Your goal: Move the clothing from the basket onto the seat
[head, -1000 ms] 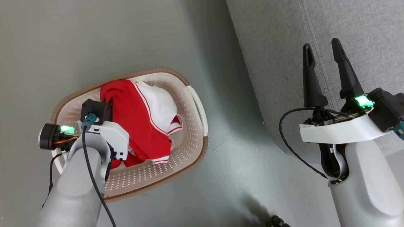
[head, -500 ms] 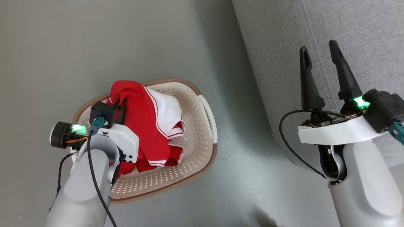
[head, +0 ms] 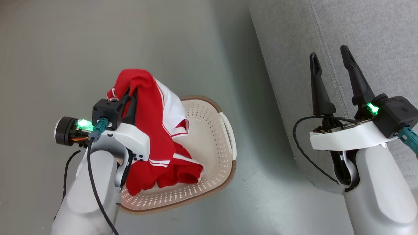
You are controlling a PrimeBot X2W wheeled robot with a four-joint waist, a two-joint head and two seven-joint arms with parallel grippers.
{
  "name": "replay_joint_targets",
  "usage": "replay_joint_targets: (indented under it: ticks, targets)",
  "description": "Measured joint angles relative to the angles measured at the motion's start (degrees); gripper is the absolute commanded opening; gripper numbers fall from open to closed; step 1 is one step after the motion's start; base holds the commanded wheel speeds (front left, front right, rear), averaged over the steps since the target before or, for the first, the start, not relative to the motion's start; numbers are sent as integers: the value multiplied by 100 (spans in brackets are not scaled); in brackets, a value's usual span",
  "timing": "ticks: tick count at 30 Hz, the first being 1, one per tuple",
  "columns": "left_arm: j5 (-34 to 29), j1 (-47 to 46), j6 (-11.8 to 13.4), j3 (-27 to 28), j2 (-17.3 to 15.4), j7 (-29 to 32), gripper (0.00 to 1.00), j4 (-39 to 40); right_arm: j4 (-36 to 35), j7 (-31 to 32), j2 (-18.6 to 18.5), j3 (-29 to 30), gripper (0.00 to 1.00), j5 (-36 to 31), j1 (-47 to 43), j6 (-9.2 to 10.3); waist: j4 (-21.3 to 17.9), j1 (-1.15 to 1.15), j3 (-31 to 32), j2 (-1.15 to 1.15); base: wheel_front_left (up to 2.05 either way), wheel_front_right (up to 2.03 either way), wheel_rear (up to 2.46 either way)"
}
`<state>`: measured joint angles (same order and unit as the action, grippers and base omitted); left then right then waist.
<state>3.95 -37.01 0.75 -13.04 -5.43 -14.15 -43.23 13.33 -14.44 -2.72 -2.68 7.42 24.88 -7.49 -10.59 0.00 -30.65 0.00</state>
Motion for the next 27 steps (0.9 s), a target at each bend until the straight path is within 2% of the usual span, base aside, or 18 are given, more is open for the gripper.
replay_joint_targets:
  ticks: [9, 23, 27]
  targets:
    - [97, 161, -8, 60, 20, -4, 0, 875, 81, 0, -102, 38, 100, -90, -7, 0, 250, 0, 435, 0, 0, 0, 0]
    - [266, 784, -63, 246, 14, -8, 0, 1650, 225, 0, -245, 71, 100, -132, -193, 0, 626, 0, 1205, 0, 0, 0, 0]
    - [374, 933, -188, 276, 18, -8, 0, 1841, 314, 0, -247, 99, 100, -132, -389, 0, 725, 0, 1441, 0, 0, 0, 0]
